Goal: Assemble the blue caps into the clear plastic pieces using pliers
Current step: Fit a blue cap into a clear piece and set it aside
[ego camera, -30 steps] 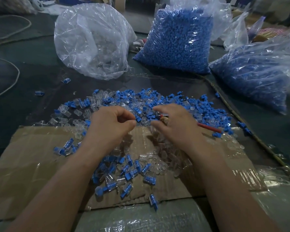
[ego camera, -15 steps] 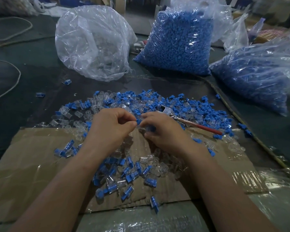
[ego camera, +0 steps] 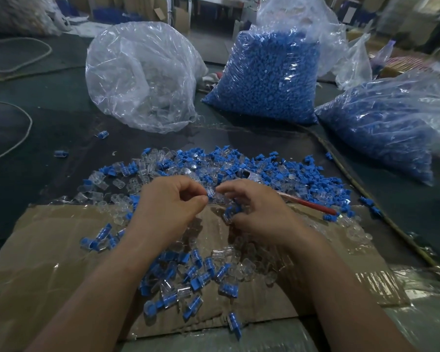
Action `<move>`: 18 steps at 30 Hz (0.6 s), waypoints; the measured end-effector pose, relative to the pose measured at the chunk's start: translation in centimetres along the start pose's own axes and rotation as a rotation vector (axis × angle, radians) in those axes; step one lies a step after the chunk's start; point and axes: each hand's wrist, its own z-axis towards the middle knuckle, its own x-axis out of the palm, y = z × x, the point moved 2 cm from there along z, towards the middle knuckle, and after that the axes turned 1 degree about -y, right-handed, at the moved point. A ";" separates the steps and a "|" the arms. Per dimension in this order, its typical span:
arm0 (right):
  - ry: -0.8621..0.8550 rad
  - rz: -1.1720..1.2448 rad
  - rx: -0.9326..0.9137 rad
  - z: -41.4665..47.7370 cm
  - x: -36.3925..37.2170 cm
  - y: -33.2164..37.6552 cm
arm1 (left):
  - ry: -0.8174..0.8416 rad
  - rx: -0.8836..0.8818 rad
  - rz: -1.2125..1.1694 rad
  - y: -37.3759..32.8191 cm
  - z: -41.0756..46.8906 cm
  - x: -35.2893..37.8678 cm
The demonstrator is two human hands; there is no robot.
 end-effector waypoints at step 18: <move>-0.171 -0.178 -0.139 -0.5 -0.1 1.6 | 0.053 -0.058 -0.011 0.1 0.0 0.3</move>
